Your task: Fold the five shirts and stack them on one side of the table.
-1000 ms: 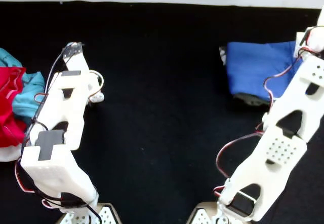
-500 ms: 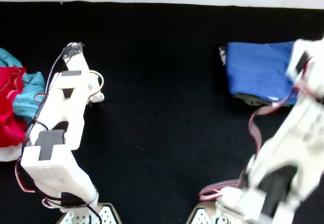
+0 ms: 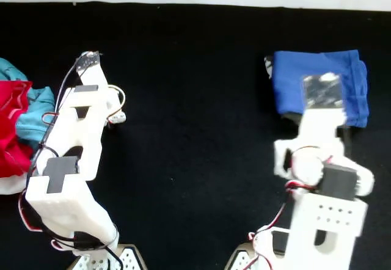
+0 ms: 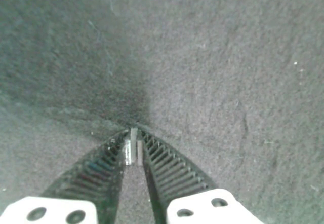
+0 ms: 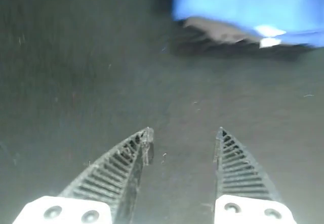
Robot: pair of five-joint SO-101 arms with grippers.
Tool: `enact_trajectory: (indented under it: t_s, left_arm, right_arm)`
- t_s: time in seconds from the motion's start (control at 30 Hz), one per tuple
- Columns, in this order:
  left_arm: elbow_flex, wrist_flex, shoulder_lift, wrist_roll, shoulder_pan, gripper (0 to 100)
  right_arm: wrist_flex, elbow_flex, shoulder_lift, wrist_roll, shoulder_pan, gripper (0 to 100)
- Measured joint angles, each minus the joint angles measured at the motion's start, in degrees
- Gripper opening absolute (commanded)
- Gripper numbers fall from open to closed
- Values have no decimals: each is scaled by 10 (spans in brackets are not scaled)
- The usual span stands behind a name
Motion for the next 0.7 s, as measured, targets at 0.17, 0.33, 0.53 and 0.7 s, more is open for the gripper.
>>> enact_trajectory:
  t_s: [0.17,0.33,0.53,0.7]
  left_arm:
    - [-55,137,0,-11,-56,14]
    - [-204,345,-18,-38,-132,14]
    - [-400,547,-25,-83,-234,159]
    - [-418,568,-24,-136,-357,191]
  right_arm:
    - [-129,178,-24,0,-44,195]
    - [-268,315,-24,-1,-54,195]
    - [-402,442,-27,-1,-54,195]
    - [-478,499,-32,-1,-54,195]
